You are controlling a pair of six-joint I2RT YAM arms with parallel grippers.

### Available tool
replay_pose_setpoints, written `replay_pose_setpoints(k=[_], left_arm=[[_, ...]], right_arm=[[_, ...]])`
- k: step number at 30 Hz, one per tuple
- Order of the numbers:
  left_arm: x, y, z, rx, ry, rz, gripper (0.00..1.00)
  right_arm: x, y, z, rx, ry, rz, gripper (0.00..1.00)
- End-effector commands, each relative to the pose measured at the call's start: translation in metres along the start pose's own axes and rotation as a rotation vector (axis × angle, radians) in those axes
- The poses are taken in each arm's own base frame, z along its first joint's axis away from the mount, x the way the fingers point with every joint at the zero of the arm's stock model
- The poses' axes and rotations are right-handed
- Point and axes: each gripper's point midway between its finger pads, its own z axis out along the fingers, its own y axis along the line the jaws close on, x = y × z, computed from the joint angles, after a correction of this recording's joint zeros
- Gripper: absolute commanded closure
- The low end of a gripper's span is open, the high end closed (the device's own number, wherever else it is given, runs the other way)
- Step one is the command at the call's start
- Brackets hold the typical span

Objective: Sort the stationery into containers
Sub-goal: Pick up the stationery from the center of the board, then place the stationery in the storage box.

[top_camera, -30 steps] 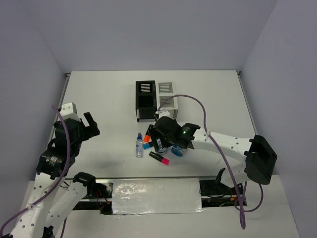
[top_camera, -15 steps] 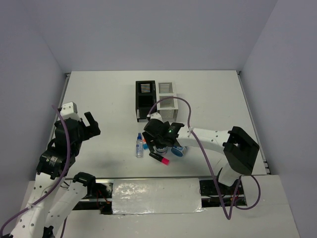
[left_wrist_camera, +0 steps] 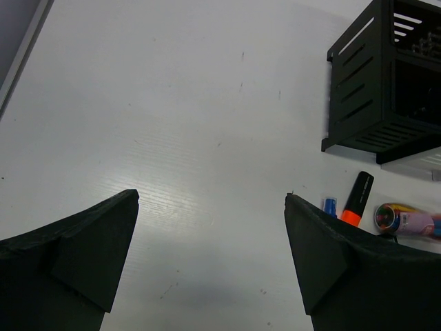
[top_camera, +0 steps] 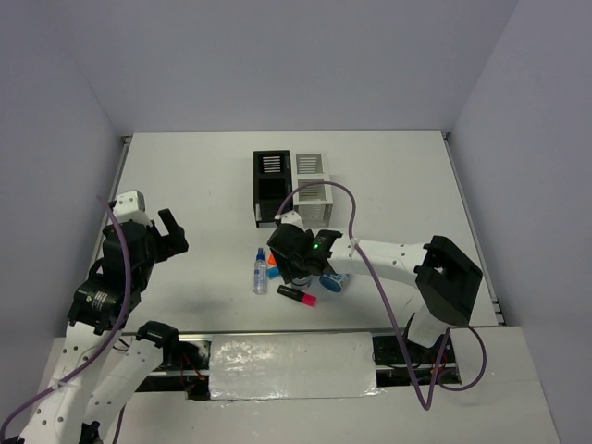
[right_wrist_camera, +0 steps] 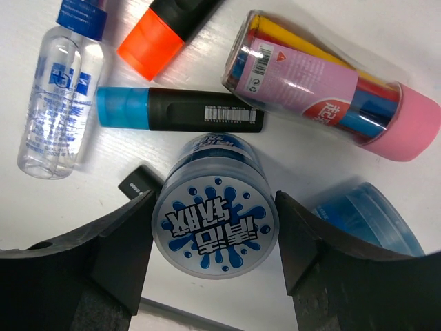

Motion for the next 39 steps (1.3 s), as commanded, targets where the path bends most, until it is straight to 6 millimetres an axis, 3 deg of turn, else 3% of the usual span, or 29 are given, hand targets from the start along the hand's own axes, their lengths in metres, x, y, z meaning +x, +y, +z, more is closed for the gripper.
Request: replay_pose_setpoints(k=[1,2,6,10,13,14,16,18,20,21,23,24,29,39], left_arm=[[-0.008,-0.008,0.002,0.033,-0.033,0.002,0.01],[-0.009,-0.008,0.001,0.034,-0.035,0.001,0.01],[-0.009,-0.007,0.001,0.032,-0.034,0.003,0.01],[-0.01,-0.006,0.001,0.027,-0.039,-0.001,0.01],[-0.011,-0.006,0.0,0.026,-0.043,-0.004,0.01],[-0.01,-0.006,0.001,0.027,-0.038,0.0,0.01],[-0.009,-0.006,0.001,0.025,-0.038,0.002,0.01],[-0.009,-0.006,0.002,0.024,-0.035,0.003,0.01],[-0.009,-0.007,0.003,0.024,-0.03,0.005,0.01],[-0.008,-0.006,0.004,0.021,-0.025,0.007,0.01],[-0.007,-0.006,0.004,0.022,-0.022,0.008,0.01],[-0.008,-0.008,0.003,0.028,-0.025,0.008,0.01],[-0.009,-0.007,0.002,0.03,-0.034,0.007,0.01],[-0.007,-0.008,0.003,0.035,-0.026,0.011,0.01]], right_arm=[[-0.024,0.001,-0.021,0.006,-0.069,0.024,0.78],[-0.029,0.002,-0.027,0.002,-0.088,0.03,0.91],[-0.058,-0.001,-0.061,-0.02,-0.183,0.049,0.98],[-0.102,-0.011,-0.114,-0.036,-0.318,0.072,1.0],[-0.132,-0.033,-0.136,-0.012,-0.385,0.093,1.0],[-0.145,-0.05,-0.138,0.017,-0.404,0.124,1.0],[-0.171,-0.065,-0.144,0.03,-0.445,0.135,1.0],[-0.191,-0.089,-0.133,0.086,-0.446,0.165,1.0],[-0.216,-0.106,-0.138,0.126,-0.478,0.174,1.0],[-0.221,-0.112,-0.123,0.148,-0.452,0.17,1.0],[-0.238,-0.129,-0.117,0.164,-0.452,0.189,1.0],[-0.243,-0.132,-0.102,0.17,-0.423,0.18,1.0],[-0.249,-0.143,-0.068,0.202,-0.371,0.169,1.0],[-0.238,-0.143,-0.045,0.197,-0.344,0.165,1.0]])
